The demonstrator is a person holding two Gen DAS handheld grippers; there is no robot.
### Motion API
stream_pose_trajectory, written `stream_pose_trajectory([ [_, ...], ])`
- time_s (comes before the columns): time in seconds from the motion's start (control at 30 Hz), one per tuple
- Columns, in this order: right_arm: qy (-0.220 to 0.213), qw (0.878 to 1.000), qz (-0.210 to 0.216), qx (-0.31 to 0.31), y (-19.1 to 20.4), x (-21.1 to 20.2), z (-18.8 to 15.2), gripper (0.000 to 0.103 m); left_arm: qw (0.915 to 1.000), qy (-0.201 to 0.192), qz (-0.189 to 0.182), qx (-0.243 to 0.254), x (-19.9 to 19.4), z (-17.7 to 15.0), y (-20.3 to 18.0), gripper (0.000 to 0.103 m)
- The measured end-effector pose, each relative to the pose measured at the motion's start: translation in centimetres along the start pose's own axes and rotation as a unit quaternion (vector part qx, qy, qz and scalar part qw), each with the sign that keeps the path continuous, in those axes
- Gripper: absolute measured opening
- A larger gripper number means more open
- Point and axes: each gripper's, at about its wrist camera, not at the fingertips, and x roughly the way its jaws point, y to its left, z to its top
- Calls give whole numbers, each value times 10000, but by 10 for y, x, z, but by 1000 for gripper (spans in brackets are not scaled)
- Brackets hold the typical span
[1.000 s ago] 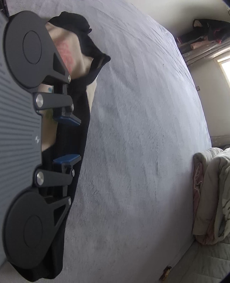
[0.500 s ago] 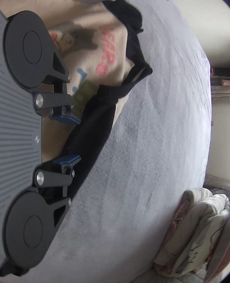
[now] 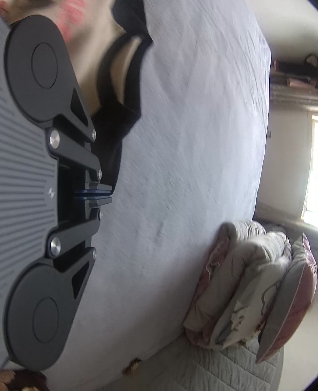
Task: Fold clothes
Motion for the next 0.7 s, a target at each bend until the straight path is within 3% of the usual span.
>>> stream_pose_trajectory([
  [0.4, 335, 9965, -581, 497, -16, 67, 23, 3, 9999, 58, -71, 48, 2, 4, 4, 71],
  [0.57, 604, 9958, -524, 441, -9, 81, 11, 4, 9998, 58, -134, -98, 1, 8, 8, 68],
  [0.63, 536, 9966, -540, 318, -6, 75, 7, 10, 9996, 49, -167, -208, 0, 9, 10, 67],
  [0.7, 496, 9971, -526, 256, -7, 65, 6, 29, 9995, 24, -168, -275, -1, 10, 12, 67],
])
